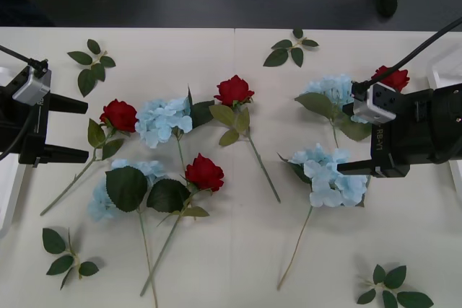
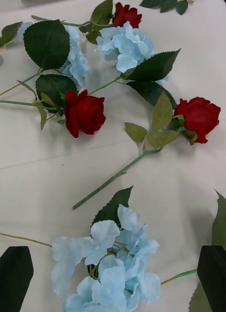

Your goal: Put the red flowers into the right box and the blue flowers into the left box

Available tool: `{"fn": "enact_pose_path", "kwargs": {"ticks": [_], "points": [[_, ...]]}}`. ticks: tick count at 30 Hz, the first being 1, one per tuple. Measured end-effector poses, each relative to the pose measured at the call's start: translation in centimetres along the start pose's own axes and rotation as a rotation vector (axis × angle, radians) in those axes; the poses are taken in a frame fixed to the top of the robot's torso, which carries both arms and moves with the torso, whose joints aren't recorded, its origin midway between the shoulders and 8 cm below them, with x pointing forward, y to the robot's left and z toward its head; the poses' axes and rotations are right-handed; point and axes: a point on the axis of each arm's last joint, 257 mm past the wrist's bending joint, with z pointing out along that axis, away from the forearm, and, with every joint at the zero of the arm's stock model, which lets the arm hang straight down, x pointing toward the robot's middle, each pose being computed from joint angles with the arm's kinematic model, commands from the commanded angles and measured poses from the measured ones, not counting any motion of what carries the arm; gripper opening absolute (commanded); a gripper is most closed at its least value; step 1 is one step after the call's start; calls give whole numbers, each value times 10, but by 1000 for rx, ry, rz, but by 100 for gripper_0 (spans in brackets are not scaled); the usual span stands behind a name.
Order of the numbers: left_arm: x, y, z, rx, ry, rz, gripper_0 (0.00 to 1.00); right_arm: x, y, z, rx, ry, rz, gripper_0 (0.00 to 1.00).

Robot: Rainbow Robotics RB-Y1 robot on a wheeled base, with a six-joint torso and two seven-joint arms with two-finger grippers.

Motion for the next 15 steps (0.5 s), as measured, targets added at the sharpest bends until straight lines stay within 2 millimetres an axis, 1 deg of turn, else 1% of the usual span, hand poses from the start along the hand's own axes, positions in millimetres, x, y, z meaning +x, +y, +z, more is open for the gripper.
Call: {"fn": "enact_pose_path", "kwargs": {"ticks": [3, 6, 10, 12, 15], "points": [[0, 0, 0, 0, 0, 0, 100, 12, 10, 7, -29, 13, 34, 100], [5, -3, 5, 14, -11, -26, 100, 18, 8, 8, -32, 19, 53, 100], [9, -6, 12, 28, -34, -61, 100, 17, -4, -5, -53, 21, 71, 100], [10, -4, 13, 22, -39, -70, 100, 13, -15, -12, -49, 12, 100, 100], [15, 5, 13, -9, -30, -85, 100, -1, -36, -18, -1, -21, 185, 100]]}}
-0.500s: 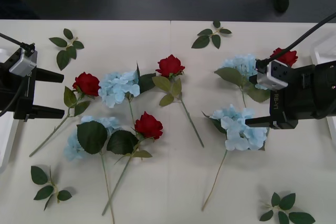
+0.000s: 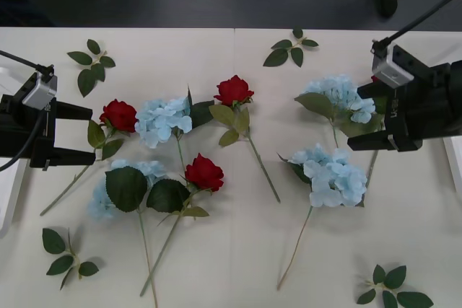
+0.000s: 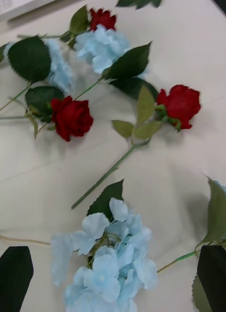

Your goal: Put the red flowers into the right box and the blue flowers into the left box

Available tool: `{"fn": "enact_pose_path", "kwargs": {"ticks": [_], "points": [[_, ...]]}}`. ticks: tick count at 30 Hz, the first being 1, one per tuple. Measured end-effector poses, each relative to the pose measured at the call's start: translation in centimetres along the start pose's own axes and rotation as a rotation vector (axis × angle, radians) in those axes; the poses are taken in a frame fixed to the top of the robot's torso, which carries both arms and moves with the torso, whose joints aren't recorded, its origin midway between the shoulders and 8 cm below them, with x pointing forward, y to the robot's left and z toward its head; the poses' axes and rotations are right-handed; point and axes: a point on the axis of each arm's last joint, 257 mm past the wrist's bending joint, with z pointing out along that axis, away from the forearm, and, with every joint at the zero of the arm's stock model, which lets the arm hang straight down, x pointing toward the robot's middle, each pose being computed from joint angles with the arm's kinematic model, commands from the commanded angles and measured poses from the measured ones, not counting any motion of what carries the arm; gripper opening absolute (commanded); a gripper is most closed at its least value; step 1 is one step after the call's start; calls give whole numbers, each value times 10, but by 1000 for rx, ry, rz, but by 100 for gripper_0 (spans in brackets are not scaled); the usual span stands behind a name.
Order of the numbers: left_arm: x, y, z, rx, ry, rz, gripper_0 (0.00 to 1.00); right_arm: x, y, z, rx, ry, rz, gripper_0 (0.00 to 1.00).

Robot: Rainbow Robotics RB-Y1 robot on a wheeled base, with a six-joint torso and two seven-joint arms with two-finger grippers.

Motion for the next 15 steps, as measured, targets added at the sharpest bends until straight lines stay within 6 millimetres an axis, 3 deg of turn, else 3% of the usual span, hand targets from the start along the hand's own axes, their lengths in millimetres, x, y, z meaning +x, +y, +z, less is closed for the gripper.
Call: {"fn": "enact_pose_path", "kwargs": {"ticks": [9, 15], "points": [[17, 30, -1, -133, 22, -41, 100, -56, -28, -13, 65, -132, 342, 100], [47, 32, -4, -172, 78, -82, 100, -67, -40, -30, 110, -81, 614, 100]]}}
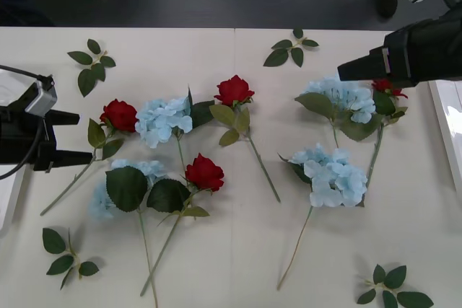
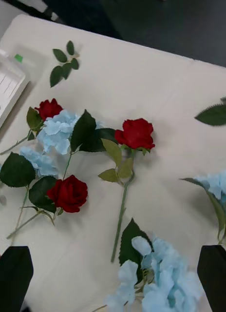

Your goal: Put the red flowers into the right box and the blue flowers into the left box

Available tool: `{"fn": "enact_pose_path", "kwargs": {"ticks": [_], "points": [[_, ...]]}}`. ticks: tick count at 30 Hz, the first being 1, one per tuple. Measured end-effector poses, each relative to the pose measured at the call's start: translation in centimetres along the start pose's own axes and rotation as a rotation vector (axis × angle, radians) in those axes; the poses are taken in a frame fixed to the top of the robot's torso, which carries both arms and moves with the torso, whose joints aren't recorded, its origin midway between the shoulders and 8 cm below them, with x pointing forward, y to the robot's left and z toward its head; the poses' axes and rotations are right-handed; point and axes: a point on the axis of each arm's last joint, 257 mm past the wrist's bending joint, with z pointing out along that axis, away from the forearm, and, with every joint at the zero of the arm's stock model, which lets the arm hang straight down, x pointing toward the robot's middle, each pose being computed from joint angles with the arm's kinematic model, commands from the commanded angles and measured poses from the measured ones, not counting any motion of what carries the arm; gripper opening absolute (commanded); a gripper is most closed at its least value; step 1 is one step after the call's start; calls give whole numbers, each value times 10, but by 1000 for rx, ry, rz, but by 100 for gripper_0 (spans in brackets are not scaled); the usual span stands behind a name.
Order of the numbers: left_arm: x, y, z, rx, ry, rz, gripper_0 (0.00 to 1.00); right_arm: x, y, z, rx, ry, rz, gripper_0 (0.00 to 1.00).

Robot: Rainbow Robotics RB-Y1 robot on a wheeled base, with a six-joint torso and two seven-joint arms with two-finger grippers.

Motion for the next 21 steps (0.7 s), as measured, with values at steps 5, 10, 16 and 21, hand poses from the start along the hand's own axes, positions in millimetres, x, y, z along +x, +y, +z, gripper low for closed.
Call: {"fn": "enact_pose_path", "kwargs": {"ticks": [5, 10, 16, 21], "points": [[30, 17, -9, -106, 133, 29, 100, 8, -23, -6, 150, 57, 322, 100], [51, 33, -23, -228, 242, 11, 100, 46, -66, -24, 392, 160, 474, 100], [82, 49, -38, -319, 356, -56, 100, 86, -124, -48, 712, 187, 618, 100], [90, 63, -33, -390, 395, -63, 100, 122, -173, -44, 898, 211, 655, 100]]}}
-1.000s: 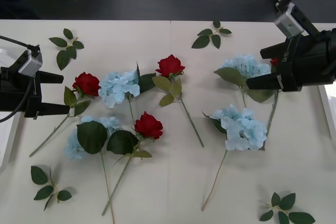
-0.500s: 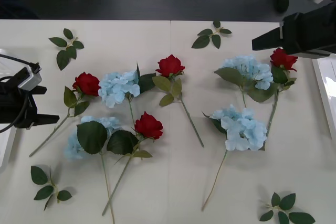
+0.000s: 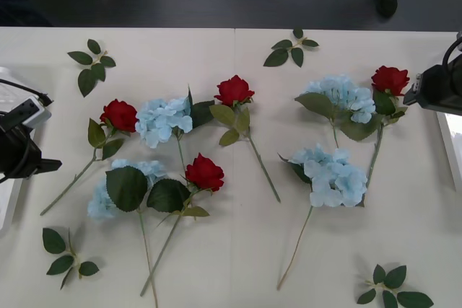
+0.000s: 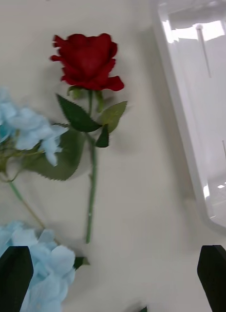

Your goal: Put the red flowers into the right box and the blue flowers into the left box

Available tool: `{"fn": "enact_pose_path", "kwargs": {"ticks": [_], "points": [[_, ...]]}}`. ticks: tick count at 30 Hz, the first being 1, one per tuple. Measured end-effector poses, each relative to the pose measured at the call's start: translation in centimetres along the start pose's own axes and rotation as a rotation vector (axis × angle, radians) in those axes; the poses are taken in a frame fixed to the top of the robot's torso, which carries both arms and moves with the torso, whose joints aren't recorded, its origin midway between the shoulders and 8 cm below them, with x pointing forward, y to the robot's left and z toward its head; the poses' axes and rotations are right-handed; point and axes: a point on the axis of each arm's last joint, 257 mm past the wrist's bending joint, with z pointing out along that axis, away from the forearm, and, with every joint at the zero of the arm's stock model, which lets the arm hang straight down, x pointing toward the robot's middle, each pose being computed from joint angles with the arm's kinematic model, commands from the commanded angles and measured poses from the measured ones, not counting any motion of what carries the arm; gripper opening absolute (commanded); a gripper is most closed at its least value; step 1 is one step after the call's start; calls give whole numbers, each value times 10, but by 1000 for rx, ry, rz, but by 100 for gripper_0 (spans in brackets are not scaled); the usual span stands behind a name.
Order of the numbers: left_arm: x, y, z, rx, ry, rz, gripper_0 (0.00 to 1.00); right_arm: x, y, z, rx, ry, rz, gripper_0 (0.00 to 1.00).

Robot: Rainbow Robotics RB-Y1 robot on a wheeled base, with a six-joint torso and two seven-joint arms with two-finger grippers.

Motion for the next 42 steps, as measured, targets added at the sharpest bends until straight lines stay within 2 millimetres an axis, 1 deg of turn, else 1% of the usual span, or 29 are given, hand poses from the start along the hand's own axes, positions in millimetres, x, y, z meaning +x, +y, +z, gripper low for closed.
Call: {"fn": "enact_pose_path", "kwargs": {"ticks": [3, 6, 10, 13, 18, 21, 24, 29, 35, 38, 39, 40, 41, 42], "points": [[-3, -5, 11, -15, 6, -72, 100, 1, -9, 33, 53, 3, 68, 100], [-3, -12, 24, -26, 27, -90, 100, -2, -8, 66, 42, 14, 138, 100], [-1, -25, 38, -17, 63, -74, 100, -4, -11, 94, 43, 20, 209, 100], [-3, -29, 51, 0, 78, -121, 100, -7, -14, 111, 41, 19, 182, 100], [-12, -25, 72, 16, 69, -160, 100, -11, -23, 133, 57, 5, 53, 100], [-16, -25, 82, 28, 72, -164, 100, -14, -22, 148, 42, -20, 9, 100], [-19, -26, 90, 34, 77, -158, 100, -4, -20, 161, 22, -17, -32, 100], [-17, -28, 100, 32, 105, -138, 100, 15, -21, 175, 36, -6, -50, 100], [-11, -31, 105, 32, 133, -122, 100, 36, -5, 185, 22, 16, -67, 100], [-7, -30, 105, 28, 144, -121, 100, 36, 7, 188, -11, -2, -67, 100], [-6, -29, 105, 26, 147, -122, 94, 34, 12, 189, -26, -15, -67, 100], [-5, -29, 106, 25, 149, -122, 78, 34, 15, 190, -36, -22, -67, 100], [-5, -29, 106, 24, 150, -122, 59, 35, 17, 190, -41, -22, -67, 100], [-4, -29, 106, 23, 151, -121, 45, 36, 18, 191, -43, -20, -67, 100]]}}
